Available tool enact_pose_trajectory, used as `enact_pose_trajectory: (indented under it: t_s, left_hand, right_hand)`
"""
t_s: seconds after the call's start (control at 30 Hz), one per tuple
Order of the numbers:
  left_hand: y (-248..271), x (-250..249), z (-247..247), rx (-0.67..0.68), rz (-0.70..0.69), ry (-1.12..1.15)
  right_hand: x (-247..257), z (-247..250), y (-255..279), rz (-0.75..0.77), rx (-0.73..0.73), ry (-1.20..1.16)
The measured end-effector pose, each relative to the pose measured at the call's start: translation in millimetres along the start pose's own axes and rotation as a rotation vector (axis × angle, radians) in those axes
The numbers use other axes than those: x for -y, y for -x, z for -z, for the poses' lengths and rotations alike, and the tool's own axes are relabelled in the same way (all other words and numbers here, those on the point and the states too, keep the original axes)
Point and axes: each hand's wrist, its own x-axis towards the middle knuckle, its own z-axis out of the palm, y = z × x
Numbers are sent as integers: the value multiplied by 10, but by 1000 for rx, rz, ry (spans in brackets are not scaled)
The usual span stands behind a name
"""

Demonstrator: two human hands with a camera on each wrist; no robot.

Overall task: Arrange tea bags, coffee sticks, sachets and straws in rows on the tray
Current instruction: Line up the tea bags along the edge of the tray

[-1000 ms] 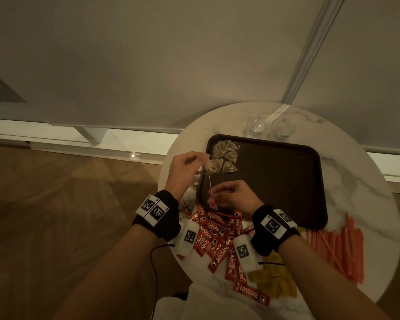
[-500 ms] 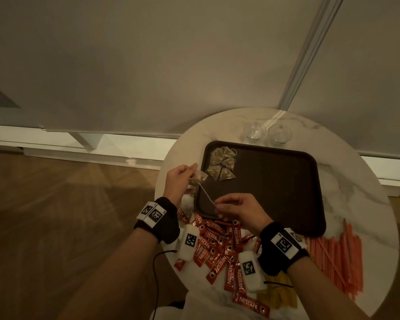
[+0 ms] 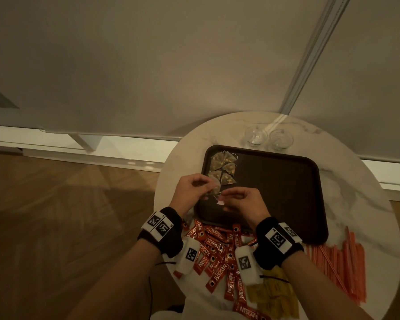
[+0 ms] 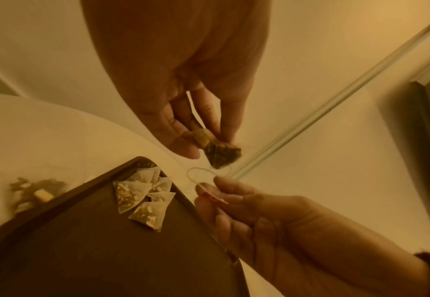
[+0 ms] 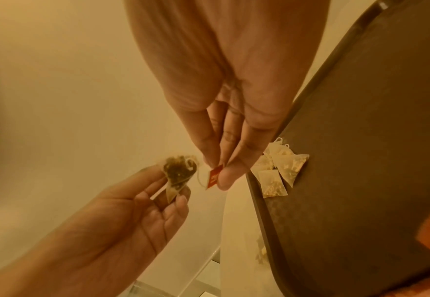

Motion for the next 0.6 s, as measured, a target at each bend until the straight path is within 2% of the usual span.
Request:
enact_pose_trajectory:
  t_s: [0.2,0.3,0.47,0.6]
  left_hand:
    - [-23,34,-70,-27,-154,-102]
    - [-16,23,-120,-37,-199,-159]
    - [-15,28,-182,-33,-197,-181]
    - [-38,133,-214,-37,-172,-255]
  right_hand:
    - [94,-1,-54,77,-38,-61]
    - [84,-6,-66,66,-52,-100]
    - [31,18,-118,2,-93,-186]
    - [-12,46,-151,-18,-70,-251]
